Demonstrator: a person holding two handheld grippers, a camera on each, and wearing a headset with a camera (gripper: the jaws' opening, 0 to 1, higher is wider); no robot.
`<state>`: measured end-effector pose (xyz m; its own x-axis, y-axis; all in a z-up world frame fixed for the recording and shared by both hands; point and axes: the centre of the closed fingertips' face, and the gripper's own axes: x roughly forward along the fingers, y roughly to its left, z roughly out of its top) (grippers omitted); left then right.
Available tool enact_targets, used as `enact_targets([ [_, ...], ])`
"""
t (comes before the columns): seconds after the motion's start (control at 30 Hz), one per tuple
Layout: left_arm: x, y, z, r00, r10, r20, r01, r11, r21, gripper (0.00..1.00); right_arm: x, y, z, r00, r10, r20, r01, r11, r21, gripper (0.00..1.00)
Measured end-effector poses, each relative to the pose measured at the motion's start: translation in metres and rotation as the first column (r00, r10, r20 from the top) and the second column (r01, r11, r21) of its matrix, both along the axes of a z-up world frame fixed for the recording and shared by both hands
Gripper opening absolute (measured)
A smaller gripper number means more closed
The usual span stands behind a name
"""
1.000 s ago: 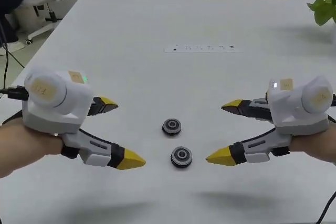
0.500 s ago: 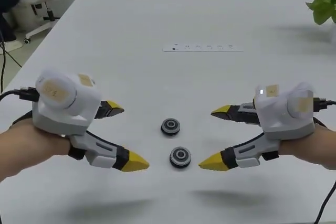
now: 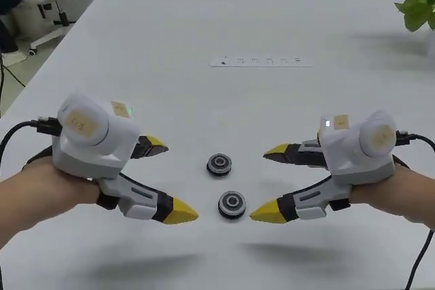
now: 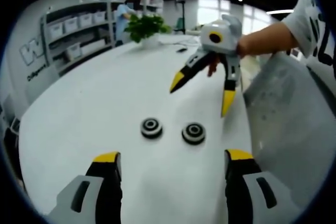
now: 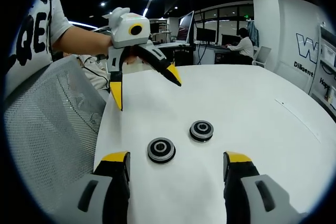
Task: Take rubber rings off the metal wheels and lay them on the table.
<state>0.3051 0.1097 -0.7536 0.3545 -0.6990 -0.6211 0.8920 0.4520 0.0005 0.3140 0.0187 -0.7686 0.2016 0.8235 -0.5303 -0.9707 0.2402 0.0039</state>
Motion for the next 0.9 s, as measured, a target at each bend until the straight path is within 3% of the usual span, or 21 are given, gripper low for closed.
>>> enact_targets([
  [0.4,0.002,-0.009,-0.005,1.000,-0.022,0.002,0.022,1.000,-0.003,0.75,-0.004,0.006,-0.008,1.000,0.027,-0.014,-0.028,0.999,-0.018,0.63],
  [0.5,0.001,-0.014,-0.005,1.000,-0.024,-0.017,0.024,0.999,-0.025,0.74,-0.004,0.008,-0.011,0.999,0.033,-0.019,-0.034,0.999,-0.026,0.61],
  [0.9,0.003,-0.025,-0.012,0.998,-0.039,-0.039,0.037,0.998,-0.051,0.71,-0.006,0.013,-0.015,0.999,0.045,-0.030,-0.046,0.999,-0.027,0.57],
])
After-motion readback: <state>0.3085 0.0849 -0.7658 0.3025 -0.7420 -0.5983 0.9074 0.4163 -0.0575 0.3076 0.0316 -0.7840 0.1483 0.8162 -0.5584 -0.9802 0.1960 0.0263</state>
